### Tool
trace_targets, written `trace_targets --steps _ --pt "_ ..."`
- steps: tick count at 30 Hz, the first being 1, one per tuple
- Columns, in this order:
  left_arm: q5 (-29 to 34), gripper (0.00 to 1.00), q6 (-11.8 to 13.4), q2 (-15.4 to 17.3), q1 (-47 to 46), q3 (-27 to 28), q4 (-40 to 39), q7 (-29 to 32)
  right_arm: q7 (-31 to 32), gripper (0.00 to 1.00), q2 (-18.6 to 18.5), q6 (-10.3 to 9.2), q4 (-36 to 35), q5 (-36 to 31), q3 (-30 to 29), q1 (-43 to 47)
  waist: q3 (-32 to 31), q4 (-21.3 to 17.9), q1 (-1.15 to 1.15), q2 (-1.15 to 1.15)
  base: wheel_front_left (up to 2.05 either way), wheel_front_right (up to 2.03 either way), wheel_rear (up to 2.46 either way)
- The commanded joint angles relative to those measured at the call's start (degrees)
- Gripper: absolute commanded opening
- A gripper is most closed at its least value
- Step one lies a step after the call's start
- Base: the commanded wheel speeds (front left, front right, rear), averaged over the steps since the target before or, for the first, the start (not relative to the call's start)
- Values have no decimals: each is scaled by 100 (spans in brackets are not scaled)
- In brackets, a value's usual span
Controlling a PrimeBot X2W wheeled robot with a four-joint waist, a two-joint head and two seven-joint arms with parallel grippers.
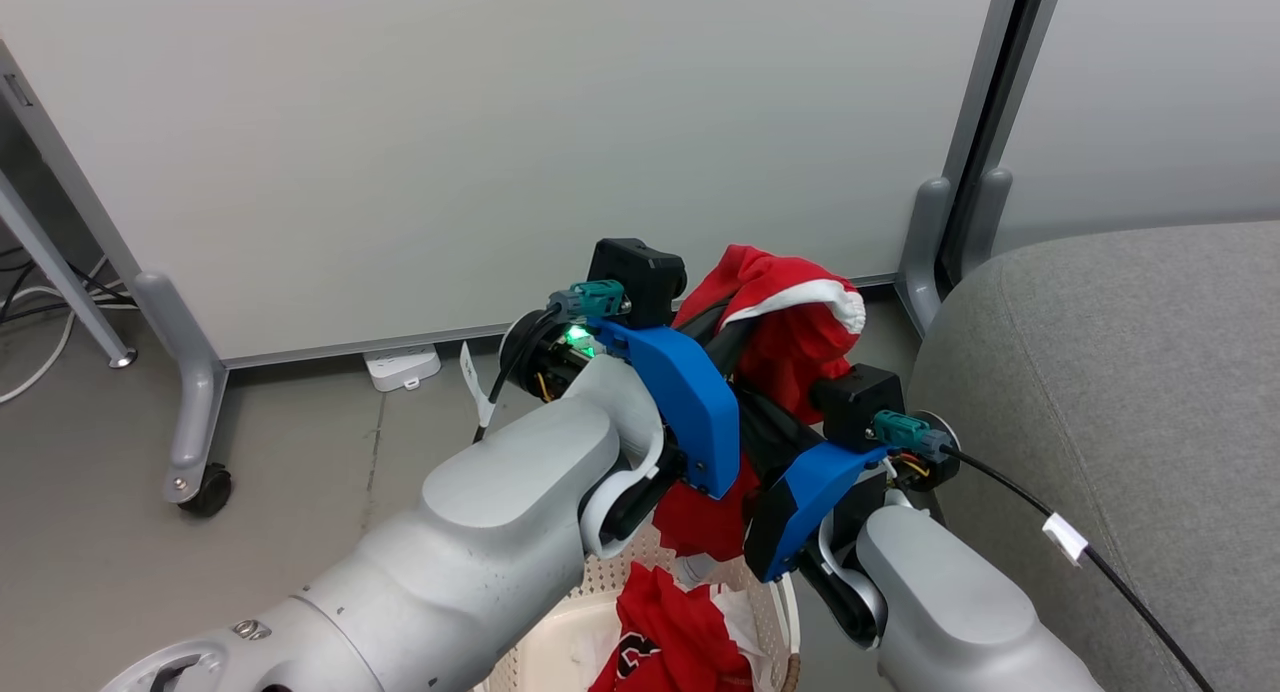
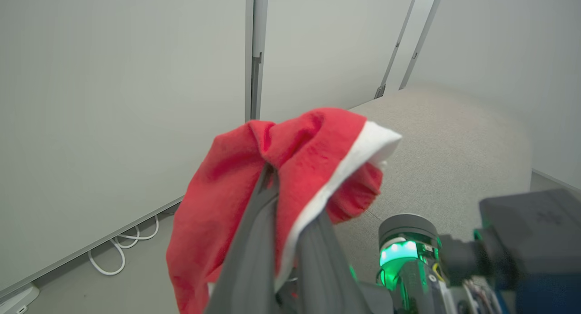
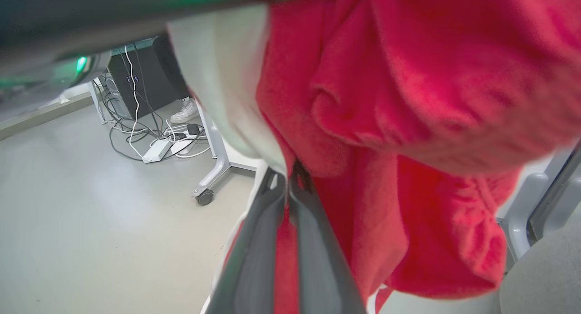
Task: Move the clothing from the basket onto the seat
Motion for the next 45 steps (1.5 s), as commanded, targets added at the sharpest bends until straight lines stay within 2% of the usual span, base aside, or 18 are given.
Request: trace_targets --steps 1,3,4,5,6,7,11,16,21,24,29,33,39,45 --pt "-19 0 -23 14 -49 -18 13 -36 -7 0 -10 -2 -28 -49 10 -4 -13 -5 0 0 0 0 0" --pt "-27 0 -23 14 -11 -19 26 -54 5 0 -10 -2 -33 -61 22 22 -28 -14 0 0 0 0 0" --pt "-18 9 -22 14 -1 -18 34 -67 10 0 -10 -2 -38 -69 29 33 -34 -19 0 0 0 0 0" --pt "-9 38 -22 13 11 -19 41 -75 10 0 -10 -2 -43 -73 33 43 -39 -24 0 0 0 0 0" --pt "-4 45 -26 14 23 -20 44 -81 9 0 -10 -2 -47 -77 34 55 -44 -30 0 0 0 0 0" --pt "16 100 -39 14 27 -20 46 -104 7 0 -10 -2 -51 -89 31 62 -49 -34 0 0 0 0 0" --pt "284 100 -60 14 -17 -24 110 -238 -2 0 -10 -2 -73 -193 -8 73 -48 -29 0 0 0 0 0" --pt "261 100 -152 15 231 75 262 -554 -4 0 -8 -2 -150 -338 -132 151 -63 -16 0 0 0 0 0" --pt "408 100 -301 229 630 379 335 -708 -49 0 -11 -2 -328 -462 -375 263 -76 -41 0 0 0 0 0" --pt "743 100 -371 513 996 948 -71 -712 -83 0 -10 -2 -493 -492 -613 322 -64 -86 0 0 0 0 0" --pt "1651 100 -410 1033 2064 1941 -994 -708 -36 0 -10 -2 -798 -650 -942 426 -17 -142 0 0 0 0 0" --pt "2292 100 -438 1227 2926 2674 -1590 -709 65 0 -8 -2 -1046 -841 -1243 472 41 -157 0 0 0 0 0" --pt "3144 100 -472 1172 4090 3648 -2256 -709 298 0 -8 -2 -1435 -1116 -1573 645 119 -206 0 0 0 0 0" --pt "3788 100 -625 958 4788 4280 -2496 -710 483 0 -8 -2 -1781 -1289 -1791 819 210 -228 0 0 0 0 0"
